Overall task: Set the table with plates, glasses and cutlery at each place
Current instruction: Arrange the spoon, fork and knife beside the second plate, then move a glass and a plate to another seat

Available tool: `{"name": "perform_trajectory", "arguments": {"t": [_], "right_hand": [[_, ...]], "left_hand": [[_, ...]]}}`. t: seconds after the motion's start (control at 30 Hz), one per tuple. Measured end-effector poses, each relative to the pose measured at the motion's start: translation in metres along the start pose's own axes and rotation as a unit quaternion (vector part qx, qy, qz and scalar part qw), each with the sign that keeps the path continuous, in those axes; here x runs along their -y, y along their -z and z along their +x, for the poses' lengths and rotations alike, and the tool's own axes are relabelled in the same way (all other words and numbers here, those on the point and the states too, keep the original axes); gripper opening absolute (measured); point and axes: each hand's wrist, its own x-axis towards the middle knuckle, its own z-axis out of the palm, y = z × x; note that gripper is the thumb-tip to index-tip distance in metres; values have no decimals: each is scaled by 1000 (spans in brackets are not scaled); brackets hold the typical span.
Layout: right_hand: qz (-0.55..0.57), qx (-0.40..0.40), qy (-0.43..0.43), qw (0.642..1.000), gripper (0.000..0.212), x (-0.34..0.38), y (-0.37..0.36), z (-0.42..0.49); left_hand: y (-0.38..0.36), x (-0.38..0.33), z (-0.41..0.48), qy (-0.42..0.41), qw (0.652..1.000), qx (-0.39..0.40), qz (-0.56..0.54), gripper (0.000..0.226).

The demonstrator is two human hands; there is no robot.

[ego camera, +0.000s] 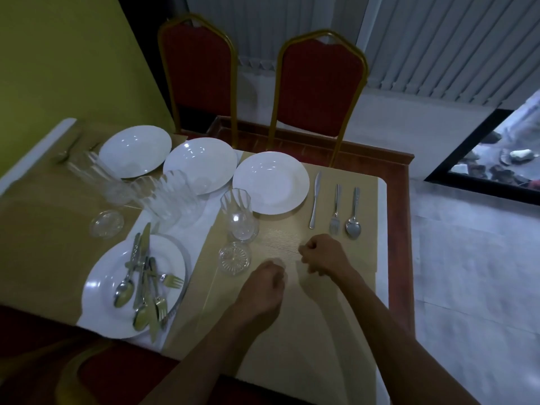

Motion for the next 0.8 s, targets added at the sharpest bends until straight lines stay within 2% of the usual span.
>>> {"name": "perform_trajectory", "arguments": {"t": [0.1, 0.23, 0.5, 0.6, 0.7, 0.8], "right_hand": [[15, 13, 0, 1000, 20, 7, -7, -10], [27, 32, 20, 999, 25, 20, -14, -17], [17, 57, 61, 996, 26, 49, -27, -18], [49, 48, 55, 996, 21, 65, -31, -13], [77, 51, 70, 993, 47, 80, -36, -2], [44, 25, 107, 993, 70, 99, -44, 8]], "left_hand": [[13, -7, -19, 19, 999, -16, -46, 33], [41, -6, -29, 33, 996, -26, -84, 28], [87, 16, -46, 81, 985, -110, -107, 22], [108, 21, -45, 94, 982, -128, -106, 25], [128, 22, -32, 109, 975, -149, -120, 38], [144, 14, -12, 98, 979, -128, -121, 46]]}}
